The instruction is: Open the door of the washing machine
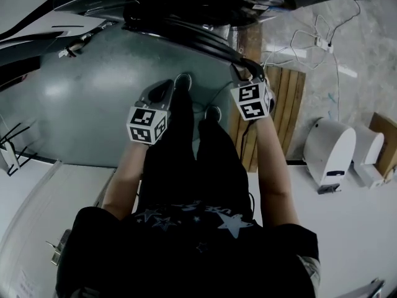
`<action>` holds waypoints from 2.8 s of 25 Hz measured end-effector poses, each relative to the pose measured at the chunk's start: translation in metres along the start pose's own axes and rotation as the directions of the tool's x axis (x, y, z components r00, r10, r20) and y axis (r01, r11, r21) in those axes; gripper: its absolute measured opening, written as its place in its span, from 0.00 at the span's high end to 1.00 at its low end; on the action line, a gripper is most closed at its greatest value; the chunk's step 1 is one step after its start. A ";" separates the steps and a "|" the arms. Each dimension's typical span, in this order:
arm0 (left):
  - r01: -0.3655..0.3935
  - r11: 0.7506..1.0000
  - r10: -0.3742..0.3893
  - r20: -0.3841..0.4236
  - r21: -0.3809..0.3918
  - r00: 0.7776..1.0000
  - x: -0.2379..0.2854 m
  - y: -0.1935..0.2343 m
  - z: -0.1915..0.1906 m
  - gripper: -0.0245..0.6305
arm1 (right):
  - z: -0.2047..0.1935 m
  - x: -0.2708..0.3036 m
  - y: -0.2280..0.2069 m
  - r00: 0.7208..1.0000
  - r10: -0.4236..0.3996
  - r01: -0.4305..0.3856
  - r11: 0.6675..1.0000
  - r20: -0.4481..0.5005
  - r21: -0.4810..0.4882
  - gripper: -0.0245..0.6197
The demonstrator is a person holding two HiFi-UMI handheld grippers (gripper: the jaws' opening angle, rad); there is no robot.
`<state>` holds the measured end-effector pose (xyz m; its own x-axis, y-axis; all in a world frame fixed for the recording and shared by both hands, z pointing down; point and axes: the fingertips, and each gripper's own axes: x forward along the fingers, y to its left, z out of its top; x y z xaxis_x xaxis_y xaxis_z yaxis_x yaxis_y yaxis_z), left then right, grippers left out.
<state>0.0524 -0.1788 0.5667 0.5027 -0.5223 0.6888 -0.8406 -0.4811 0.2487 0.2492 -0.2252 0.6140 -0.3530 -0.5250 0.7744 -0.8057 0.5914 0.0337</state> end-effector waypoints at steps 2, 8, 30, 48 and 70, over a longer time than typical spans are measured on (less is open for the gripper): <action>-0.022 1.000 0.022 0.010 -0.004 1.000 -0.007 -0.006 -0.003 0.94 | -0.004 -0.006 0.012 0.999 0.033 -0.033 0.999 0.003 -0.021 0.78; -0.090 0.995 0.091 0.031 -0.031 0.995 -0.027 -0.021 -0.024 0.95 | -0.017 -0.019 0.046 0.991 0.137 -0.135 0.986 0.012 -0.094 0.83; -0.311 0.924 0.323 0.021 -0.222 0.946 -0.145 0.001 -0.137 0.95 | -0.038 -0.039 0.227 0.917 0.398 -0.398 0.908 -0.027 -0.127 0.79; -0.379 0.828 0.424 0.020 -0.413 0.905 -0.262 0.066 -0.250 0.95 | 0.000 -0.022 0.384 0.924 0.382 -0.382 0.924 -0.028 -0.007 0.77; -0.462 0.720 0.546 0.012 -0.517 0.838 -0.389 0.159 -0.350 0.95 | 0.094 0.039 0.530 0.972 0.229 -0.234 0.950 0.048 0.207 0.75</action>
<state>-0.3475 0.1936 0.5767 -0.0351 -0.7086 0.7047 -0.9421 0.2588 0.2133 -0.2362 0.0096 0.6026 -0.5504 -0.4043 0.7305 -0.7813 0.5579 -0.2800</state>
